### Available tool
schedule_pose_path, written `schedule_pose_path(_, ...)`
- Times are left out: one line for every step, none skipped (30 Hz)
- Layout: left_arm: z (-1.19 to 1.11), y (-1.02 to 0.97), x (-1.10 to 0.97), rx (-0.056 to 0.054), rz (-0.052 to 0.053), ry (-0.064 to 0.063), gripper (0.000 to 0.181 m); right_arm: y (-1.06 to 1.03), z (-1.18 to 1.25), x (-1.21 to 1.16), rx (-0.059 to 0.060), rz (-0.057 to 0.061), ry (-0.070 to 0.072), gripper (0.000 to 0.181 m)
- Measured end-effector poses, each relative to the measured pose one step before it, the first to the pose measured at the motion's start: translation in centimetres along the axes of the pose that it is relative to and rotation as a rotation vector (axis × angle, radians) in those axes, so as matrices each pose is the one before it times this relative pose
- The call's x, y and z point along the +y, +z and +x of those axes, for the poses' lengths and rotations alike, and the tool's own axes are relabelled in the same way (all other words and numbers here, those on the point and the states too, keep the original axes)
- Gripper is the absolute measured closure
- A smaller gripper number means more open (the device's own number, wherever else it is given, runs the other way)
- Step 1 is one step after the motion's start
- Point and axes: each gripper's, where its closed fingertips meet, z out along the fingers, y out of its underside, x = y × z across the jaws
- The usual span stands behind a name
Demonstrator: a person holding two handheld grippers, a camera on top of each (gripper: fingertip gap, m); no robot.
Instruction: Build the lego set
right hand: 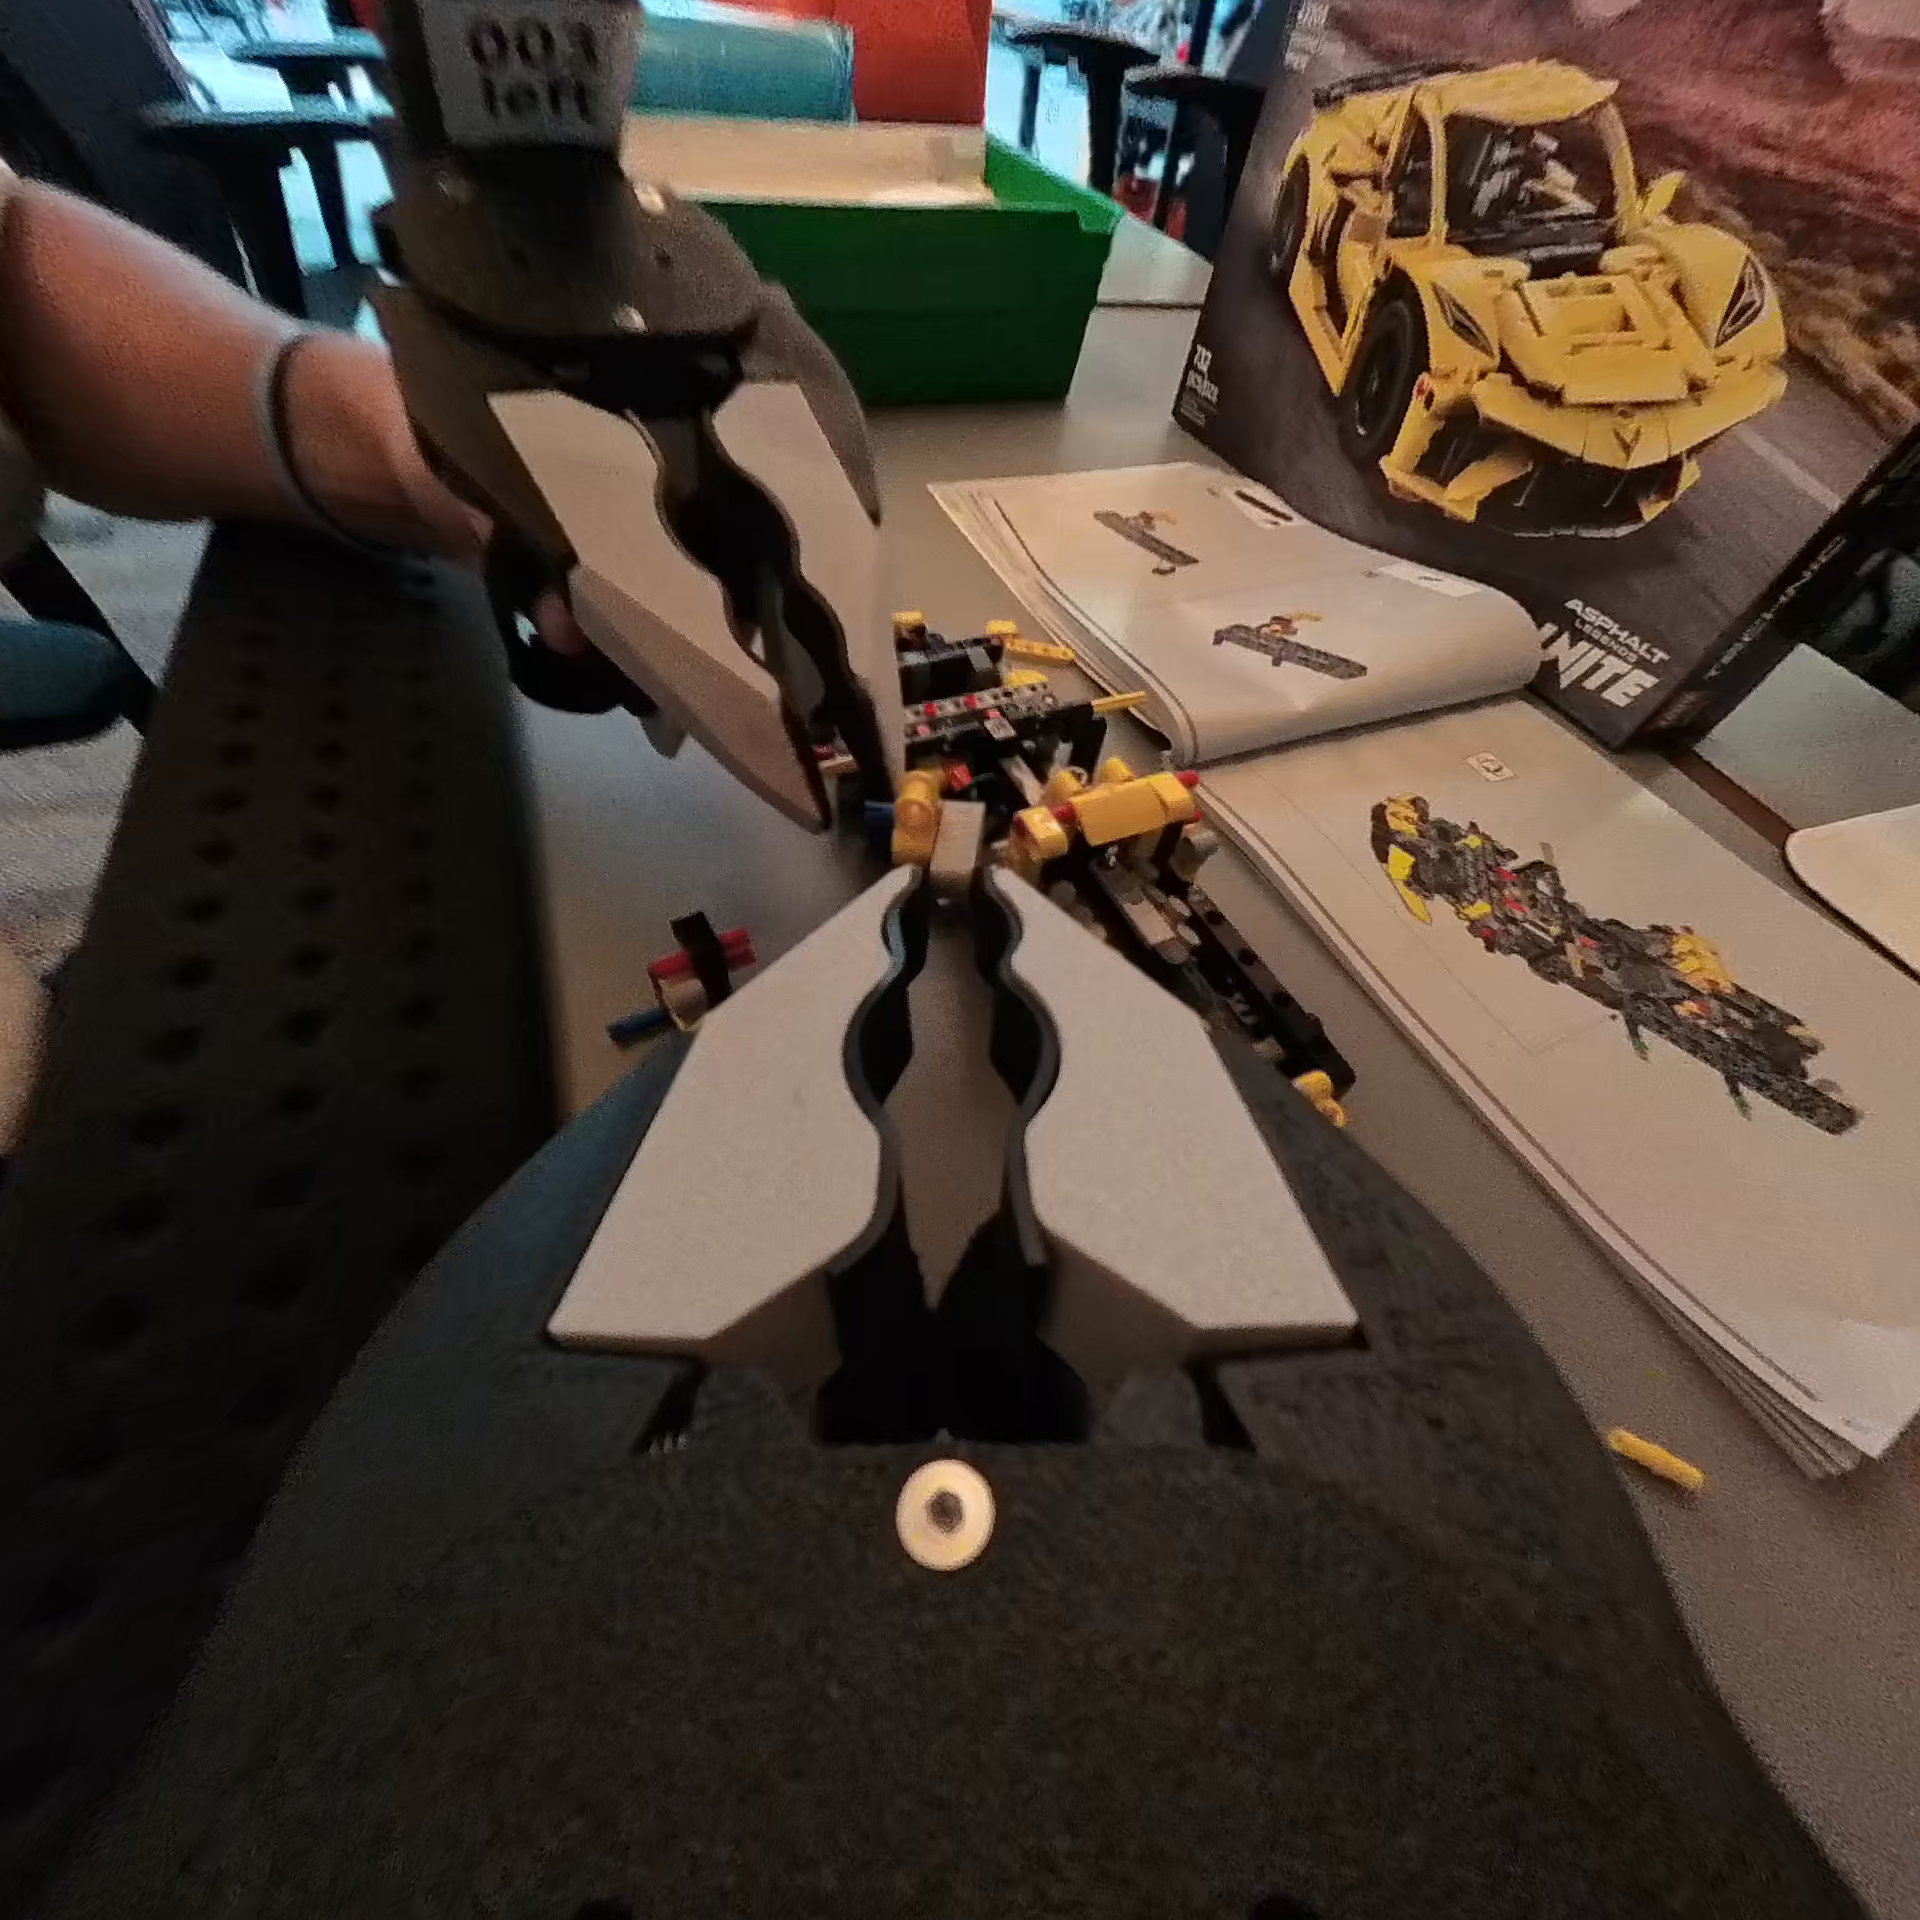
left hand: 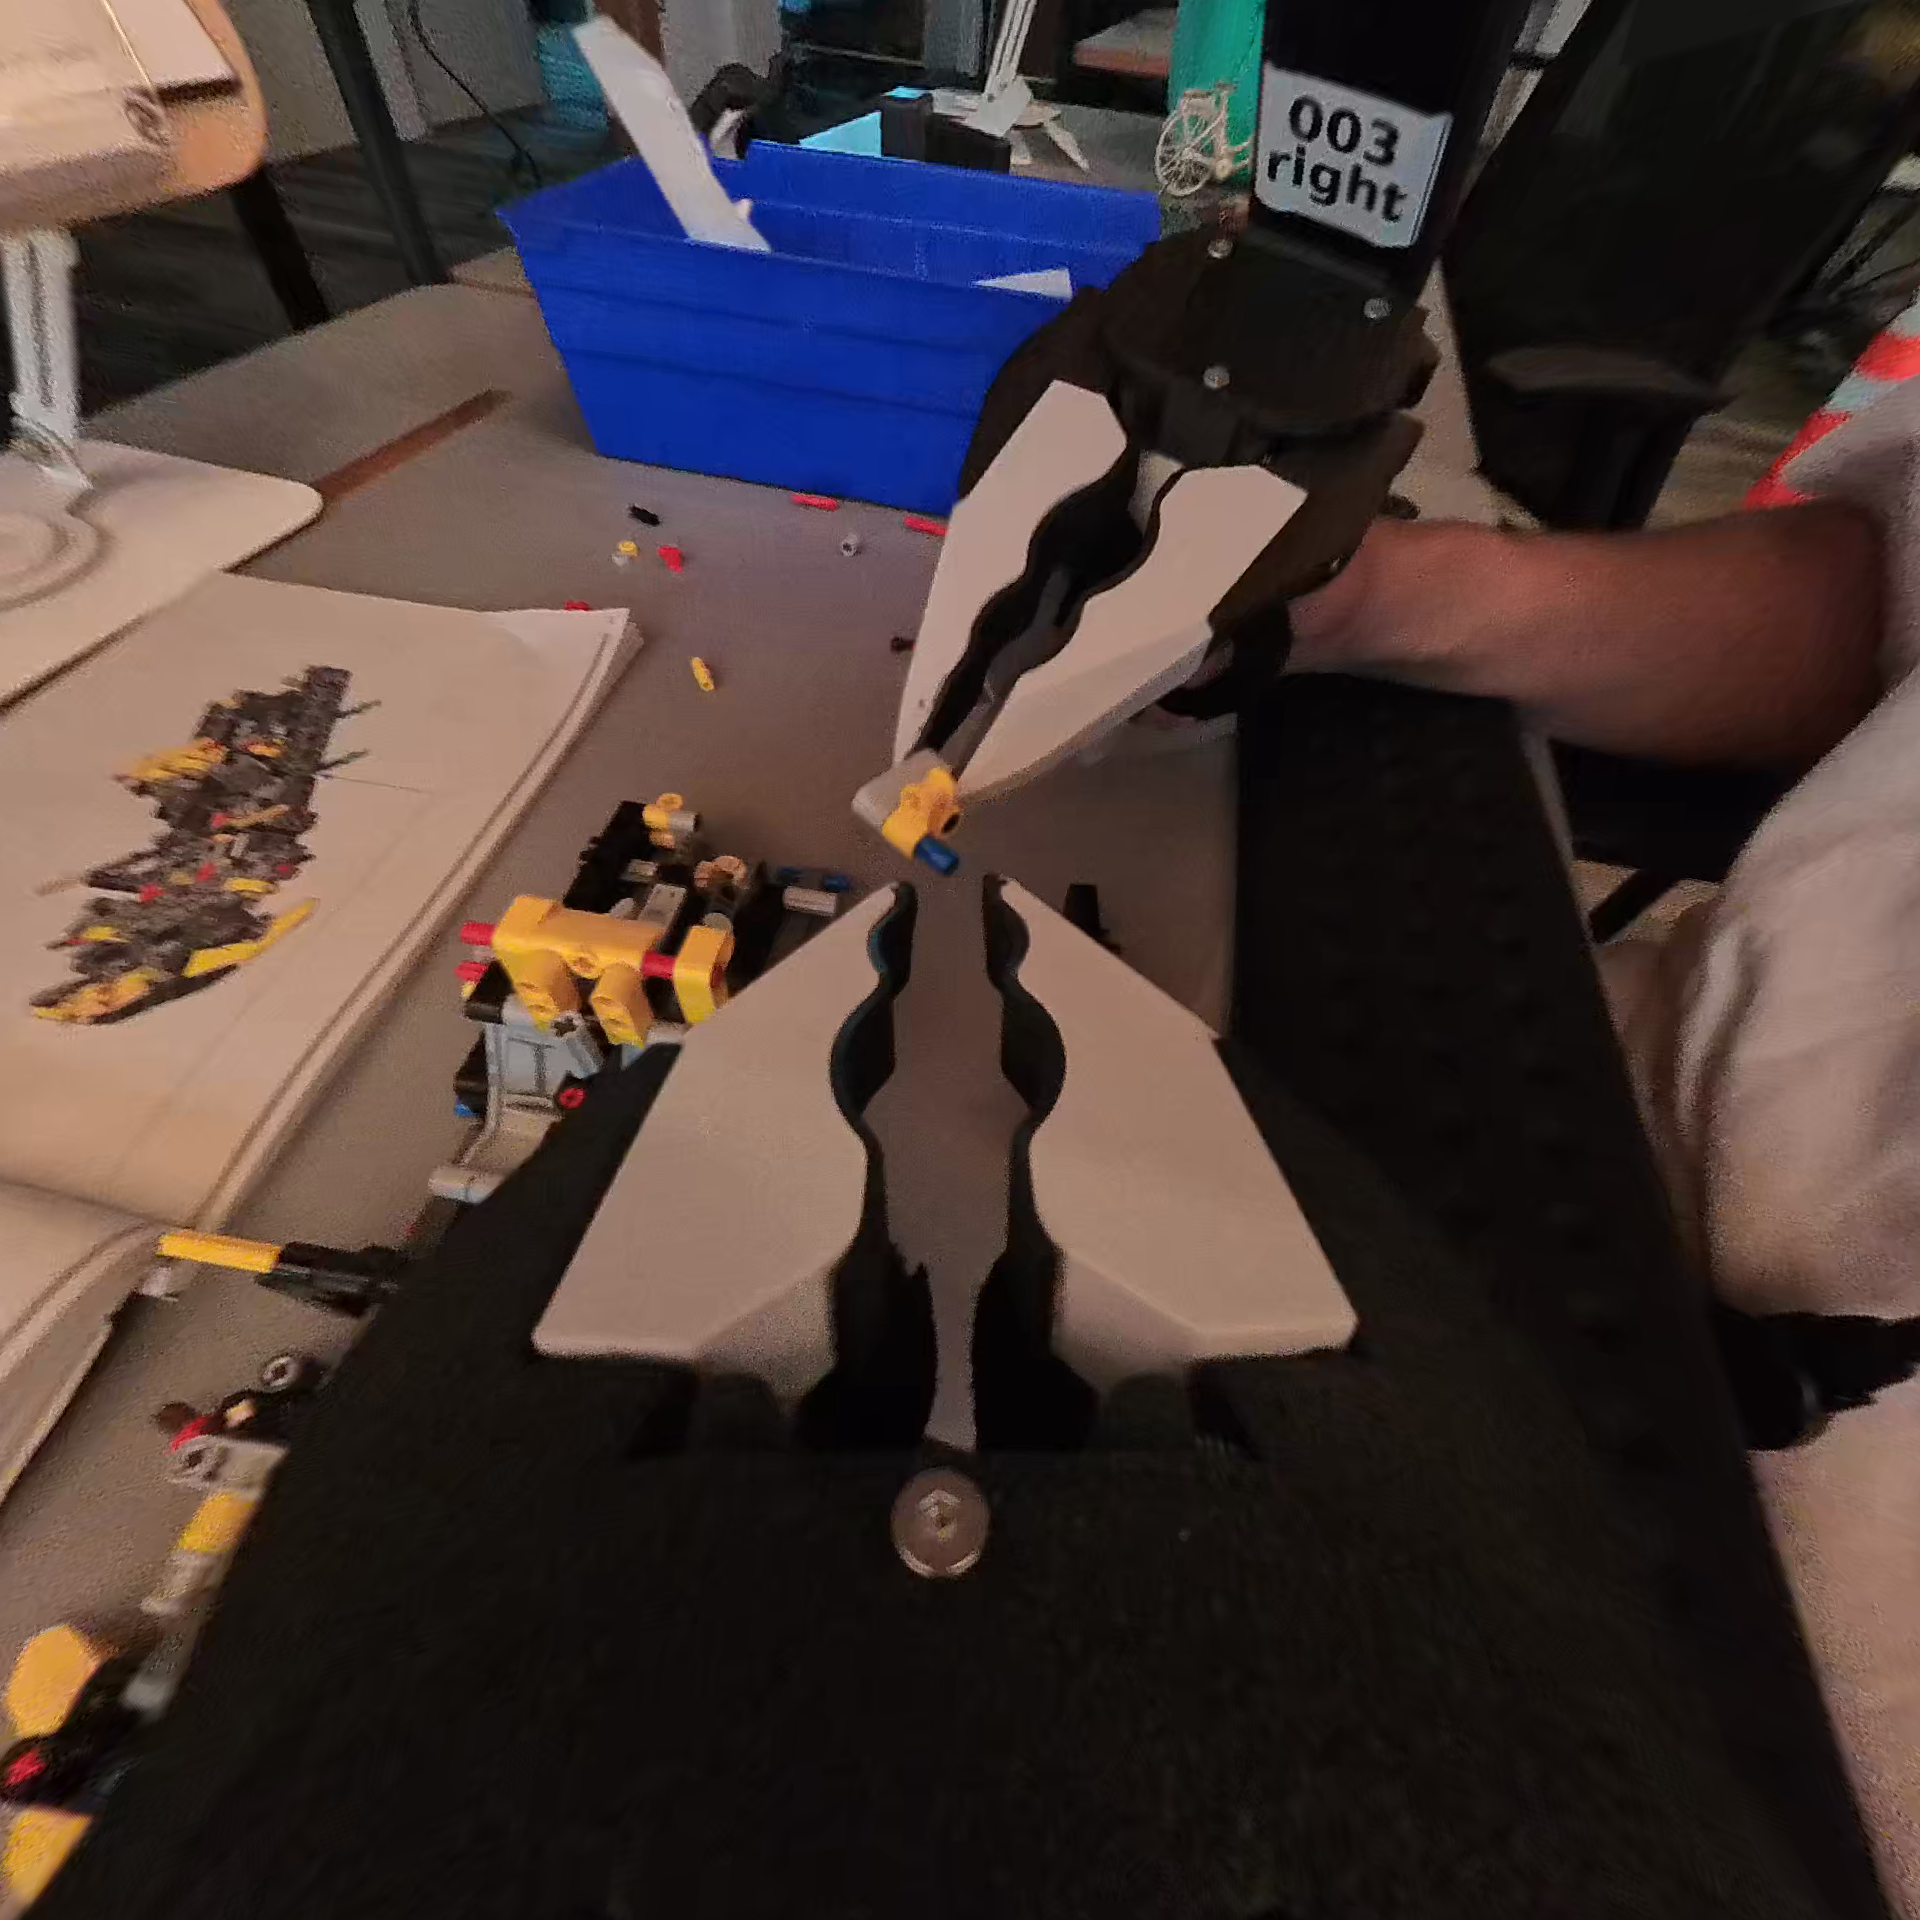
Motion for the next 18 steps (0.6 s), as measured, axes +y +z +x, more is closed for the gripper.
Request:
schedule_pose_path(0.055, -0.03, -0.11, 0.0155, 0.0085, -0.0246, 0.168, -0.178, -0.215, -0.366, -0.0212, 0.0237, 0.0103, 0.174)
schedule_pose_path(0.184, -0.021, -0.124, 0.0208, 0.0076, -0.0195, 0.167, -0.127, -0.274, -0.363, -0.0179, 0.0223, 0.0048, 0.174)
schedule_pose_path(0.275, -0.007, -0.111, 0.0218, 0.005, -0.0147, 0.167, -0.064, -0.105, -0.274, -0.0057, 0.0157, 0.0042, 0.174)
schedule_pose_path(0.151, -0.006, -0.152, 0.0118, 0.0078, -0.0136, 0.167, 0.012, -0.152, -0.134, -0.0093, 0.0064, 0.002, 0.174)
schedule_pose_path(0.168, -0.027, -0.203, 0.0118, 0.011, -0.0133, 0.168, 0.055, -0.128, -0.011, -0.0066, 0.0003, -0.0039, 0.174)
schedule_pose_path(0.265, -0.041, -0.223, 0.0192, 0.0107, -0.0141, 0.167, 0.075, 0.053, 0.098, 0.0087, -0.0055, -0.0116, 0.174)
schedule_pose_path(0.145, -0.043, -0.203, 0.0127, 0.0105, -0.0176, 0.167, 0.101, -0.002, 0.238, 0.0064, -0.0148, -0.0158, 0.174)
schedule_pose_path(-0.053, -0.007, -0.017, 0.003, -0.0001, -0.0168, 0.167, 0.062, 0.047, 0.102, 0.0126, -0.0059, -0.0148, 0.174)
schedule_pose_path(-0.095, 0.033, 0.148, 0.0014, -0.0068, -0.0128, 0.168, 0.043, 0.016, 0.078, 0.0102, -0.0055, -0.0154, 0.174)
schedule_pose_path(-0.14, 0.035, 0.099, -0.0032, -0.0031, -0.0106, 0.168, 0.089, 0.005, 0.164, 0.0076, -0.0129, -0.0119, 0.174)
schedule_pose_path(-0.155, 0.028, 0.026, -0.0056, 0.0017, -0.0106, 0.169, 0.13, 0.014, 0.162, 0.008, -0.0096, -0.0105, 0.174)
schedule_pose_path(-0.171, 0.038, 0.043, -0.0069, 0.0001, -0.0099, 0.171, 0.075, 0.035, 0.091, 0.0097, -0.006, -0.0111, 0.174)
schedule_pose_path(-0.197, 0.066, 0.079, -0.01, -0.0033, -0.0104, 0.172, 0.049, 0.144, 0.105, 0.0151, -0.008, -0.0097, 0.174)
schedule_pose_path(-0.119, 0.089, 0.081, -0.0056, -0.0043, -0.0132, 0.173, 0.058, 0.137, 0.147, 0.0139, -0.0099, -0.0084, 0.174)
schedule_pose_path(-0.006, 0.08, 0.036, -0.0015, -0.002, -0.0095, 0.175, 0.063, 0.108, 0.142, 0.0138, -0.008, -0.0055, 0.174)
schedule_pose_path(-0.046, 0.085, -0.012, -0.0071, -0.0007, -0.0047, 0.176, 0.078, 0.084, 0.166, 0.0143, -0.0115, -0.0067, 0.174)
schedule_pose_path(-0.085, 0.125, 0.049, -0.0125, -0.0076, 0.0013, 0.176, 0.087, 0.093, 0.251, 0.0164, -0.0187, -0.0046, 0.174)
schedule_pose_path(-0.118, 0.161, 0.047, -0.018, -0.0138, 0.0086, 0.176, 0.084, 0.05, 0.336, 0.0146, -0.0229, 0.0034, 0.174)
